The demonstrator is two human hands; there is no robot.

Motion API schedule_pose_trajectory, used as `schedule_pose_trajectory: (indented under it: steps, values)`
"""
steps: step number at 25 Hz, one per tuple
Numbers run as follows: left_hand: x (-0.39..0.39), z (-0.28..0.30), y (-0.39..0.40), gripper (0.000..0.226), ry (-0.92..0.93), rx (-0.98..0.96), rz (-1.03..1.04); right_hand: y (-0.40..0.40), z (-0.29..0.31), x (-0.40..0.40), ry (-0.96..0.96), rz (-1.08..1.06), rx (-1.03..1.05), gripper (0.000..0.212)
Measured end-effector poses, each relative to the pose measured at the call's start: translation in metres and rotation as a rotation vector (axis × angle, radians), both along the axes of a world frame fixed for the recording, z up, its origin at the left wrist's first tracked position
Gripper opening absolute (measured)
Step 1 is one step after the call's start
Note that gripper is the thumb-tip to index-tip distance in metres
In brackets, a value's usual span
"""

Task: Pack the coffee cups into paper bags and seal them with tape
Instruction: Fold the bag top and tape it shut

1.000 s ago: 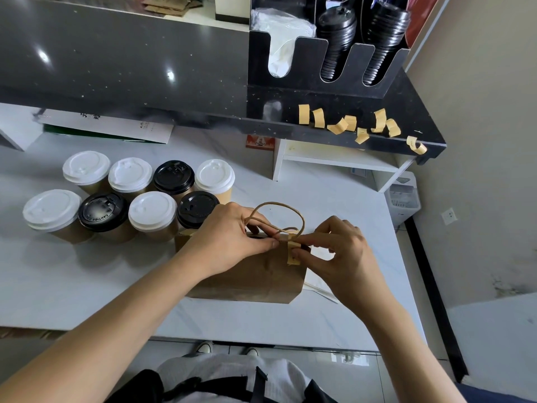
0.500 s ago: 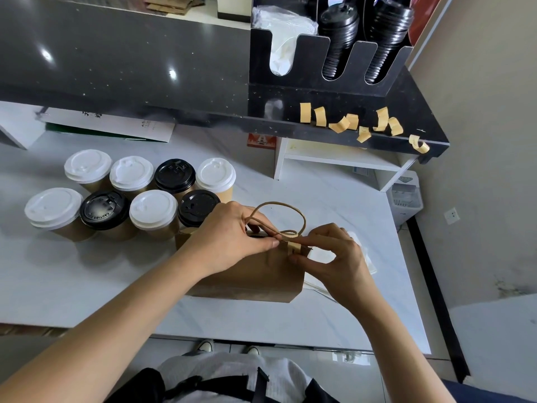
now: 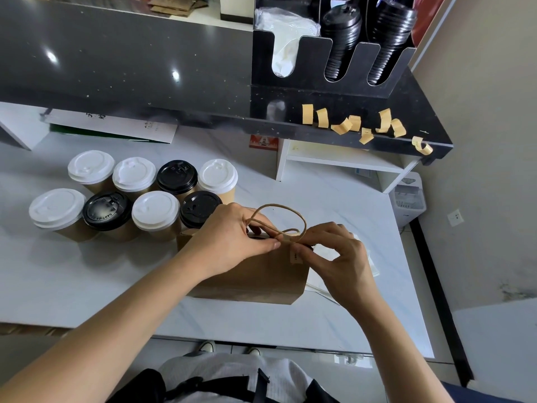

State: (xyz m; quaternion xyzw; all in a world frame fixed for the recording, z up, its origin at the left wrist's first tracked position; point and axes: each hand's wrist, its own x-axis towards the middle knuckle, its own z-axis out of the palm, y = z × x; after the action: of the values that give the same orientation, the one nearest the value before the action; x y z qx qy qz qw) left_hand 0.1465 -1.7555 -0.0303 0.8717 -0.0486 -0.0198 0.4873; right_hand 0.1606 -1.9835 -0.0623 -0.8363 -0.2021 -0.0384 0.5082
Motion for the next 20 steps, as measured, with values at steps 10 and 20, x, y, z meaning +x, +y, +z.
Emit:
schedule_pose_trajectory:
  steps: [10, 20]
  values:
    - [-0.001, 0.003, 0.002, 0.013, -0.001, -0.004, -0.022, -0.005, -0.002, -0.002, 0.103, -0.003, -0.005, 0.034]
    - [-0.030, 0.003, 0.070, 0.048, -0.026, 0.288, 0.055, -0.003, -0.004, -0.005, 0.159, -0.028, 0.003, 0.023]
